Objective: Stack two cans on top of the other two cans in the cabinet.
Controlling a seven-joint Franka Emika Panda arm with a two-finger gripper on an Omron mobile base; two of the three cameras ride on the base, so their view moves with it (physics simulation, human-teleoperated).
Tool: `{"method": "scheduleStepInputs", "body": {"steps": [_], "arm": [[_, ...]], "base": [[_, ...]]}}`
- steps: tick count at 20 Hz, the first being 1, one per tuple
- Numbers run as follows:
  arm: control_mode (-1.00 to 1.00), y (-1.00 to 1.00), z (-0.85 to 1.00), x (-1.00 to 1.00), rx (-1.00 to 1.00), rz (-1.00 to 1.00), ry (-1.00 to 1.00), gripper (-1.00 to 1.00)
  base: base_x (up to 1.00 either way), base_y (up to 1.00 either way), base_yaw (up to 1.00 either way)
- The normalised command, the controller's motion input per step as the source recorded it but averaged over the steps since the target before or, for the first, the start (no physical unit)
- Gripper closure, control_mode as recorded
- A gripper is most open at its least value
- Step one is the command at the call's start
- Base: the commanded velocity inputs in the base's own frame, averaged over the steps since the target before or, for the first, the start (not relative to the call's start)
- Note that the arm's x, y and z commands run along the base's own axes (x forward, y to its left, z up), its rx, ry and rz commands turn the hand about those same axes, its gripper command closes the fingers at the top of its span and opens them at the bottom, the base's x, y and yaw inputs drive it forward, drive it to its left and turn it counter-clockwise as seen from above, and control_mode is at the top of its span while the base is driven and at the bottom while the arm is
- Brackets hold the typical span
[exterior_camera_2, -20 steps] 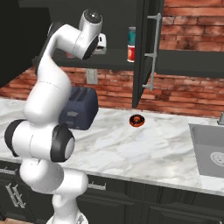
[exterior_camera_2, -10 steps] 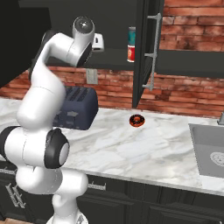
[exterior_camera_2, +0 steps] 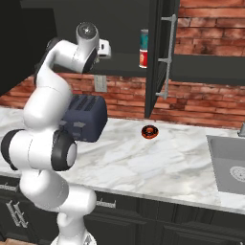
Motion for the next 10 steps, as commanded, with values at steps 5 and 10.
{"method": "scheduleStepInputs", "body": {"steps": [5,10], "arm": [[-1.00,0.00,0.00,0.37,0.00,-0.01,0.03,-1.00],[-1.00,0.02,-0.04,0.33,0.00,0.00,0.01,-1.00]], "base": [[0.00,0.00,0.00],[0.00,0.00,0.00]]}}
